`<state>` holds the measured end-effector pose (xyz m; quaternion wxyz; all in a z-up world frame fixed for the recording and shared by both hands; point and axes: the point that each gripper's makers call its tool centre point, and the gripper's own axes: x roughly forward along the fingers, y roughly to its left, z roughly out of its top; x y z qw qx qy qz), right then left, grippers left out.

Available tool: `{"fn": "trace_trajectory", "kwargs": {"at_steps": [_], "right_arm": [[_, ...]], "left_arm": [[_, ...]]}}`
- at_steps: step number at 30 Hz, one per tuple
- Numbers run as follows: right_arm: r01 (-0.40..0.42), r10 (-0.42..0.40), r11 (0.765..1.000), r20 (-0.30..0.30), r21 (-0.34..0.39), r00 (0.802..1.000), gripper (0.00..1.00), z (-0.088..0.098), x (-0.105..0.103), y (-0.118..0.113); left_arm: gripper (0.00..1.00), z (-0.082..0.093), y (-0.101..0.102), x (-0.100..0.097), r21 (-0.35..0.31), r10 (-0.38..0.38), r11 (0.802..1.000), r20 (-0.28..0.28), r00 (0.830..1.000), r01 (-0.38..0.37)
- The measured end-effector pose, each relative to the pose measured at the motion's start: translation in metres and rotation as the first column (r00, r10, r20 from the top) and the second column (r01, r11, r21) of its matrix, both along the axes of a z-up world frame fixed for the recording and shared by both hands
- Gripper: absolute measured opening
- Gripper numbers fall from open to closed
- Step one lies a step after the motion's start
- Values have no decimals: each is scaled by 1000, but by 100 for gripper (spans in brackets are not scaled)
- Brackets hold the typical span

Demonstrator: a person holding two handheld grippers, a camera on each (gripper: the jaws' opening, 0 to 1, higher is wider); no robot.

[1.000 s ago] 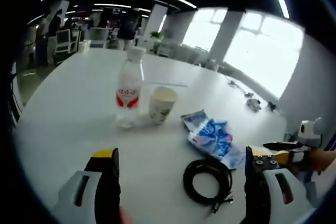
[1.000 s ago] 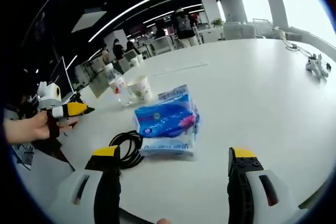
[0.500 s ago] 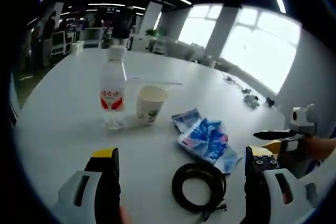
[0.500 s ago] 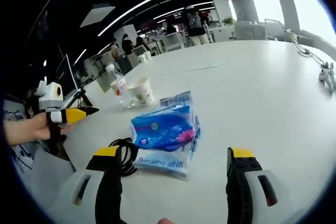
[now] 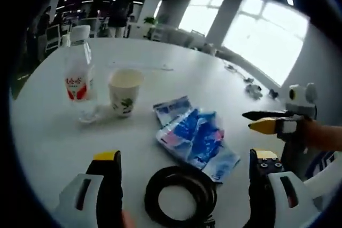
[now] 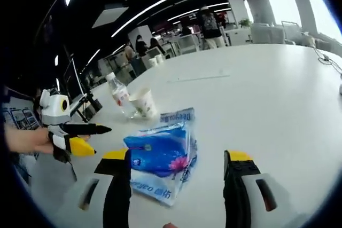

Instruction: Arrange the tabletop items into an orderly group along one side of the table until the central work area is clear of visible clutter.

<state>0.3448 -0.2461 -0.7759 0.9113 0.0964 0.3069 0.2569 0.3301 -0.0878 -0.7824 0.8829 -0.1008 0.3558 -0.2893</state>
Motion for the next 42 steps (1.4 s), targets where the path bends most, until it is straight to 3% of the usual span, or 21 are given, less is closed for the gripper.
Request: {"fn": "trace_trajectory", "kwargs": {"at_steps": [6,11,17,26,37,42], "right_arm": [[-17,17,1000,-6,-11,1000,62,-6,9,4],[-40,40,999,-23,-17,999,57,-16,16,10],[-69,68,997,-22,-21,997,53,-23,25,17],[-89,88,996,-43,-18,995,36,-35,27,20],[-109,108,994,-61,-5,992,26,-42,31,26],[-112,111,994,-75,-2,991,9,-46,29,27]], "left_arm": [[89,-8,-5,4,-10,36,999,-43,998,-36],[84,-20,-3,4,18,62,998,-84,995,-60],[78,-24,-8,4,30,56,998,-98,994,-54],[64,-38,-12,5,59,67,997,-145,987,-59],[48,-44,-20,5,94,48,995,-148,988,-34],[32,-46,-18,5,116,45,993,-138,989,-29]]}}
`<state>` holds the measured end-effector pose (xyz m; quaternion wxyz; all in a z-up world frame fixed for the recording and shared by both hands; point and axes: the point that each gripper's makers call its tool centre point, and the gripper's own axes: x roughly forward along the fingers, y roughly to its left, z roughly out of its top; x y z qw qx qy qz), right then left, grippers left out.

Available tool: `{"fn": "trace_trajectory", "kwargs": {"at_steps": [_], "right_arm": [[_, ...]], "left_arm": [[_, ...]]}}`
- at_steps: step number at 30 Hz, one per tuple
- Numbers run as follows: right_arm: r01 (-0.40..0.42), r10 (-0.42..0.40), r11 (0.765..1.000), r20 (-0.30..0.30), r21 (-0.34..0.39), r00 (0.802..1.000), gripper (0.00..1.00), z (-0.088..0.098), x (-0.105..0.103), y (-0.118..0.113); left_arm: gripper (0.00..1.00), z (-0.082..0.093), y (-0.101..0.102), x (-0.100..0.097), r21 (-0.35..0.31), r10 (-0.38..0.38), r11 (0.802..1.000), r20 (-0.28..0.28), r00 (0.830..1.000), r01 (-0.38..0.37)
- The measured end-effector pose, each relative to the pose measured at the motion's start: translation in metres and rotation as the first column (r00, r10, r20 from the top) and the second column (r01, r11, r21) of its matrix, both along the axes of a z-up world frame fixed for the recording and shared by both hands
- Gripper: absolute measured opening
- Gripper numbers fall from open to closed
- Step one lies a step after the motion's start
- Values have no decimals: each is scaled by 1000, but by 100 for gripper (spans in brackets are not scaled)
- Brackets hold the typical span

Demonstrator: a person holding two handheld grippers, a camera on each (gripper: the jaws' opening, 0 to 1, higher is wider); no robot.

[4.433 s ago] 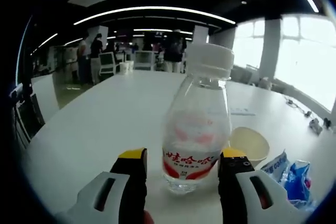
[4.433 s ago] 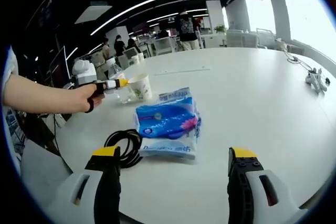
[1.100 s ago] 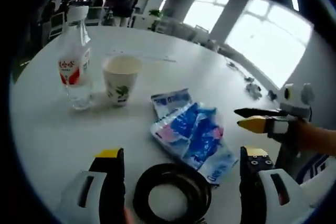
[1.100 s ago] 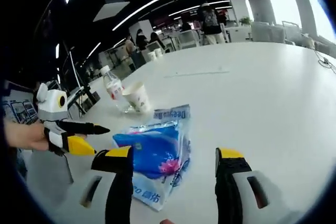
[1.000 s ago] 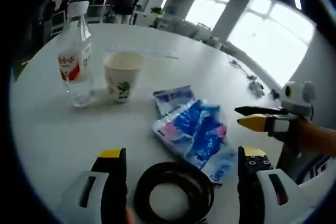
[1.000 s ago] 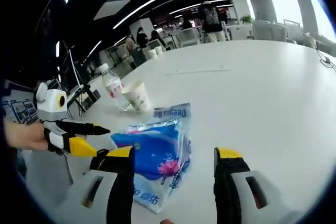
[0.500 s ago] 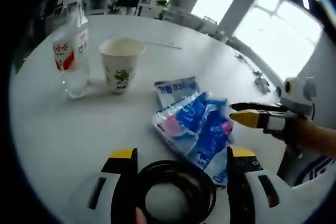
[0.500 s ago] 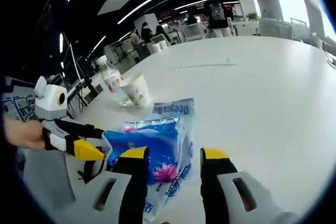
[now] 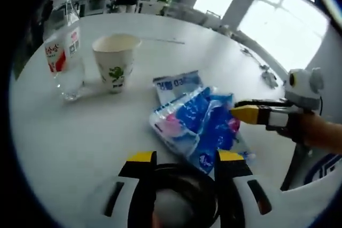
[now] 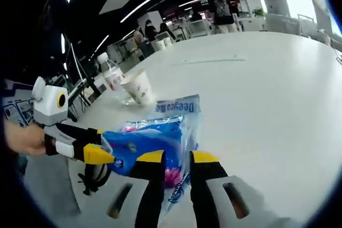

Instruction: Arrange the tabletop items into an orderly group along one side of the table until the central work area is clear of visible clutter.

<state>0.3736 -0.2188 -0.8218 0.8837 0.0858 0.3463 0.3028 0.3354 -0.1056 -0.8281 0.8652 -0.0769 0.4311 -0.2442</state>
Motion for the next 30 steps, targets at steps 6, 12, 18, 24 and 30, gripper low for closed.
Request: {"fn": "trace_trajectory", "kwargs": {"at_steps": [6,12,18,24,30], "right_arm": [[-3,3,1000,3,-10,1000,0,-2,-2,-2],[11,-11,1000,-9,23,1000,0,1,-3,-3],[24,-24,999,19,40,1000,0,14,-4,-4],[39,-40,998,21,56,999,0,19,-4,-10],[66,-68,996,34,63,997,0,27,-3,-22]], "left_arm": [[14,-1,-1,0,8,-8,1000,4,1000,8],[7,0,-1,0,14,7,1000,9,1000,-7],[3,12,-2,3,0,24,1000,40,999,-24],[3,18,-5,7,-12,21,1000,53,998,-20],[3,25,-17,10,-38,12,999,62,998,-10]]}}
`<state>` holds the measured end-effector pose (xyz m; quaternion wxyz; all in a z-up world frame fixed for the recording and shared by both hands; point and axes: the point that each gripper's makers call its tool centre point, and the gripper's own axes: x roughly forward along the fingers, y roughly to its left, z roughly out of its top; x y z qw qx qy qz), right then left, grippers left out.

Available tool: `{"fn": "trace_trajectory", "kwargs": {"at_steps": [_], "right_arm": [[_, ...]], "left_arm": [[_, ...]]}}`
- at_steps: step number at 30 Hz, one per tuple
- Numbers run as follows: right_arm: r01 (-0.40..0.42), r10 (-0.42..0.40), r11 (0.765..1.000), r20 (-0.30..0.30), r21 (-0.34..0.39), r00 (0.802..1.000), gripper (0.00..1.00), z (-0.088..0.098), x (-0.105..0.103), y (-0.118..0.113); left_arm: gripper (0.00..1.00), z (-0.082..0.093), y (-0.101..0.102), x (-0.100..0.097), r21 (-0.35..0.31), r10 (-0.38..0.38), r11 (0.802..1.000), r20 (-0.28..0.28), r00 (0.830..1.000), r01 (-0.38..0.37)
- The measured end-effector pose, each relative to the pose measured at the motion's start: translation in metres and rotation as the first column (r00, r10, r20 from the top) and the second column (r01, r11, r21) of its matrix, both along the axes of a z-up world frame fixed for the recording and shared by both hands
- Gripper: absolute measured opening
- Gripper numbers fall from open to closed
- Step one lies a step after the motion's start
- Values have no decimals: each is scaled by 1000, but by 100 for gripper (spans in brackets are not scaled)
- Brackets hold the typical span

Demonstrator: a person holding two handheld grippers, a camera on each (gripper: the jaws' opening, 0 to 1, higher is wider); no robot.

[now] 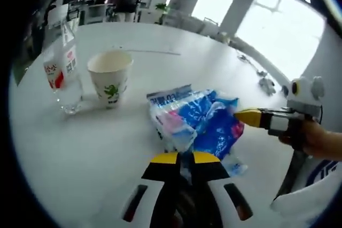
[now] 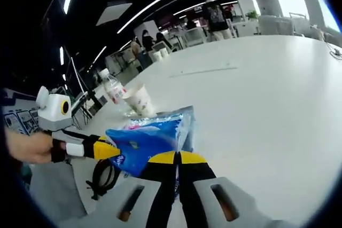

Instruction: Arrange the tabletop items into an orderly group along one side of the table until the central work area is clear of visible clutter.

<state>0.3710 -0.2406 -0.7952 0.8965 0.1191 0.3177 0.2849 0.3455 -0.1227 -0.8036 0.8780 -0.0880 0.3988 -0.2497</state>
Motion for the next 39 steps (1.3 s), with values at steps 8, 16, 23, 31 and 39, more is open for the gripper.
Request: {"fn": "trace_trajectory", "kwargs": {"at_steps": [8,16,23,31,39], "right_arm": [[64,-64,998,10,6,998,0,7,0,-28],[99,-99,995,16,-19,995,0,8,-3,-55],[136,-136,990,13,-27,991,0,7,-5,-79],[176,-176,984,-5,-34,984,0,4,-7,-107],[204,-205,978,-11,-45,979,0,1,-7,-132]], "left_arm": [[2,9,-27,8,-7,-59,998,27,998,60],[2,9,-54,11,-13,-103,995,25,994,103],[2,11,-78,14,-11,-144,989,29,989,145],[2,11,-104,18,-30,-169,985,27,985,169],[2,5,-127,17,-73,-165,984,6,986,165]]}}
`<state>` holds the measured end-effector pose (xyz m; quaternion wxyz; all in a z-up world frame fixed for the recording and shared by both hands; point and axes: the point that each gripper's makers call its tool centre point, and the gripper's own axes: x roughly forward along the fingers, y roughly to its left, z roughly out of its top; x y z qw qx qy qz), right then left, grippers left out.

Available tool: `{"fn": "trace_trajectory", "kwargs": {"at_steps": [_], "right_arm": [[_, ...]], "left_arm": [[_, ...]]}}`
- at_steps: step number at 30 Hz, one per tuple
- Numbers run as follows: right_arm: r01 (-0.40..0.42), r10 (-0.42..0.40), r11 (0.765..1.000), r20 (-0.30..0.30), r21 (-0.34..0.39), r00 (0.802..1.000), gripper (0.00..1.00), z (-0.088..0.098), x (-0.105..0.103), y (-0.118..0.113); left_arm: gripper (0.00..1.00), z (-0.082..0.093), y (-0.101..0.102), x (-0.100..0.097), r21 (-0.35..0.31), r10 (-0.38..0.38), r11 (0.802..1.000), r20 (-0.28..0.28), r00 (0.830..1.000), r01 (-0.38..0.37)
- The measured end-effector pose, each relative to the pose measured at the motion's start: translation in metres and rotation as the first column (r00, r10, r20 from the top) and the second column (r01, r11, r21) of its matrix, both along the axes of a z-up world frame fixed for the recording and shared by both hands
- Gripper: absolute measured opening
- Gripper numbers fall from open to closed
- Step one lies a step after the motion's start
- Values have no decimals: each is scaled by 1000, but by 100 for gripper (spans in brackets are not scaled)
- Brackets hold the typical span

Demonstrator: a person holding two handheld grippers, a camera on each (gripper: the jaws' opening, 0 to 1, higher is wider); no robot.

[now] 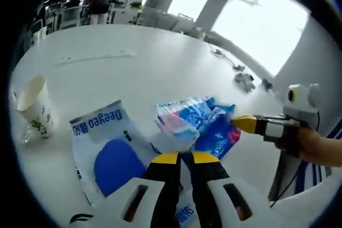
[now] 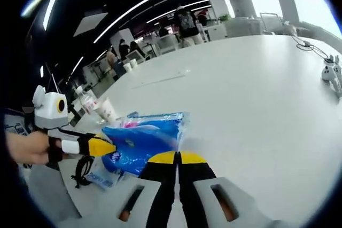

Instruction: Arrange the tabletop items into an orderly group along one side of the table until the central work area is clear of visible clutter.

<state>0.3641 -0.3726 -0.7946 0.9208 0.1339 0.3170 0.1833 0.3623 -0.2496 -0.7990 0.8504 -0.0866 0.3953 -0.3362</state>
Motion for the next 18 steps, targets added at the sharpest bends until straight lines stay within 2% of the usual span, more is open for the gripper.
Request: {"fn": "trace_trajectory", "kwargs": {"at_steps": [7,11,18], "right_arm": [[11,-12,1000,-14,-13,1000,0,-6,-2,-15],[19,-19,1000,-32,2,999,0,-13,-1,-24],[5,-5,1000,-35,-2,999,0,-18,6,-31]], "left_arm": [[2,-5,-18,6,7,-7,1000,0,1000,7],[2,-13,-26,7,46,-9,999,10,1000,9],[2,-19,-31,9,47,18,999,-5,1000,-18]]}}
